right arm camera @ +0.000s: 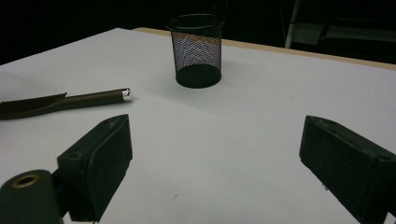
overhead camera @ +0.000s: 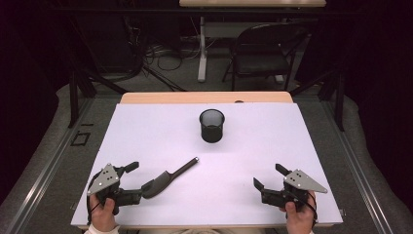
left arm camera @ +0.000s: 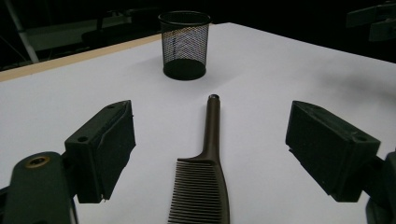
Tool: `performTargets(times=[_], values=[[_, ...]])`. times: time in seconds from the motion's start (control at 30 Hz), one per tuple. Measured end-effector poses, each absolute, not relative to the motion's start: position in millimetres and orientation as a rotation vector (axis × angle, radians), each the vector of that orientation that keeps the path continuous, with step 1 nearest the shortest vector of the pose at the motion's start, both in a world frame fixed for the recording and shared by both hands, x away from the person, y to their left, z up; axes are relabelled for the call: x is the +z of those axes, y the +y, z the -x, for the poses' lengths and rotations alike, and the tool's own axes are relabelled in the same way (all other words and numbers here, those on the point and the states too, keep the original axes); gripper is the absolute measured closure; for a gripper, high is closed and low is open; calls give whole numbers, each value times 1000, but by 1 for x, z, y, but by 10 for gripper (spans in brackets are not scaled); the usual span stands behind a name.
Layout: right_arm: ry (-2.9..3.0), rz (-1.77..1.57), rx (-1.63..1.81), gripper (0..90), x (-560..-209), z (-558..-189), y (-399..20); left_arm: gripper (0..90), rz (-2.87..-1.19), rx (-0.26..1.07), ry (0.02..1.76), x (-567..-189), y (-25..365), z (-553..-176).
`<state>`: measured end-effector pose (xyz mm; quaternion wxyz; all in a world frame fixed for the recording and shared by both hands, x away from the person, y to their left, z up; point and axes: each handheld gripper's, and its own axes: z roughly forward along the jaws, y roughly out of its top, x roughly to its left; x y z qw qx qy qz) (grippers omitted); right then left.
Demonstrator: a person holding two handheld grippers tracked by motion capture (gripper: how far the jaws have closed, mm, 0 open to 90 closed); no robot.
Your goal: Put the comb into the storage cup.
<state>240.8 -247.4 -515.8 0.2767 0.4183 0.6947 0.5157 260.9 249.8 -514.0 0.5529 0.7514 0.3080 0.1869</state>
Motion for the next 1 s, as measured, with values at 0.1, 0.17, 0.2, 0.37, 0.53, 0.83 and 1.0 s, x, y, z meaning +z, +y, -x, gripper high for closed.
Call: performTargets(times=[0.1, 0.17, 0.2, 0.37, 0.53, 0.83, 1.0], values=[[1859, -1133, 1388, 96, -516, -241, -250, 159, -1768, 435, 735, -515, 249, -262], [1862, -1150, 1380, 101, -518, -243, -252, 160, -1777, 424, 738, -515, 248, -263], [1859, -1153, 1382, 100, -519, -244, -253, 159, -1782, 424, 735, -515, 247, -263], [1861, -1172, 1383, 101, -519, -246, -254, 160, -1799, 416, 741, -516, 245, -263], [1870, -1167, 1373, 103, -520, -246, -252, 159, -1791, 409, 755, -514, 243, -262], [1865, -1177, 1358, 106, -520, -245, -253, 160, -1814, 364, 811, -514, 234, -270], [1872, -1190, 1350, 111, -521, -245, -255, 161, -1857, 406, 843, -518, 226, -276]])
